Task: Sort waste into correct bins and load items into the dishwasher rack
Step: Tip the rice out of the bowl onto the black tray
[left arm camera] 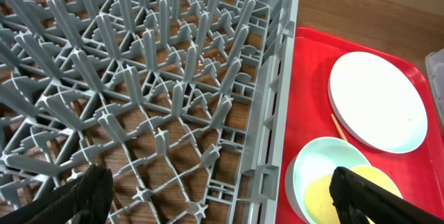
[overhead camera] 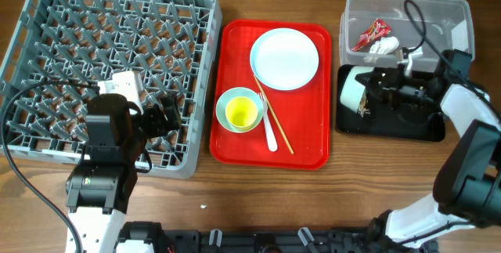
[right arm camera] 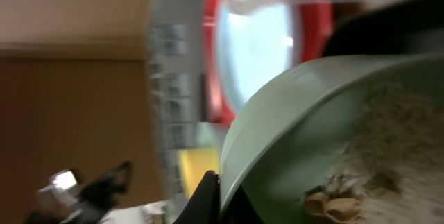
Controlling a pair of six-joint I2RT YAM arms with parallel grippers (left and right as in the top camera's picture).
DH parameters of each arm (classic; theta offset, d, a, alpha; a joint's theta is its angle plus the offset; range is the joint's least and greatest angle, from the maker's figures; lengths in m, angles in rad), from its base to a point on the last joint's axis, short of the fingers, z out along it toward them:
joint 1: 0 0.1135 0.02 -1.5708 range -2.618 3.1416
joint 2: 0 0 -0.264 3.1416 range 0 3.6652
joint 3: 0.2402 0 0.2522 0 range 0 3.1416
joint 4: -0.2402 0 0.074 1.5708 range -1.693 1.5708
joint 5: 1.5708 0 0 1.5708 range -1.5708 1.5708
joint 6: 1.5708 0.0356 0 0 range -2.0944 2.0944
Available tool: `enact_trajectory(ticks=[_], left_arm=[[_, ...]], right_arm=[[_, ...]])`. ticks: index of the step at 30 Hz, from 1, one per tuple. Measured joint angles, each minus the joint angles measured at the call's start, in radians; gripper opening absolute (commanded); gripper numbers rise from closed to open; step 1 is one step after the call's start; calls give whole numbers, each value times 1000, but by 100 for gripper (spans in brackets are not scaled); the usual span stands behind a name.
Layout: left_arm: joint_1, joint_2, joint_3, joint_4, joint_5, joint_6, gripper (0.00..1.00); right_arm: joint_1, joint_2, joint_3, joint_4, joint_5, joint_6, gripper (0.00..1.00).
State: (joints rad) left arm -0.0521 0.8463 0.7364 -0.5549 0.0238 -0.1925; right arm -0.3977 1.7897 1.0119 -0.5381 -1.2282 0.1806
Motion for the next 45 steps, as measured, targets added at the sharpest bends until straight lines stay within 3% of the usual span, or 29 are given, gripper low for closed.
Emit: enact_trajectory(ticks=[5,11,21,30,37,45], left_arm=[[0,0,0,0,0,0,100],[0,0,0,0,0,0,100],[0,0,0,0,0,0,100],[0,0,0,0,0,0,100],[0,0,0,0,0,0,100],[0,0,0,0,0,0,100]], right_arm=[[-55,59,-2,17,-175,2,4],[-133,79,-3,48,-245,51,4],[-278,85,-5,183,-331,317,4],[-277,85,-5,233,-331,410,4],[-243,85,-5,194,-243,381,4],[-102,58,-6,176,-166,326,5]])
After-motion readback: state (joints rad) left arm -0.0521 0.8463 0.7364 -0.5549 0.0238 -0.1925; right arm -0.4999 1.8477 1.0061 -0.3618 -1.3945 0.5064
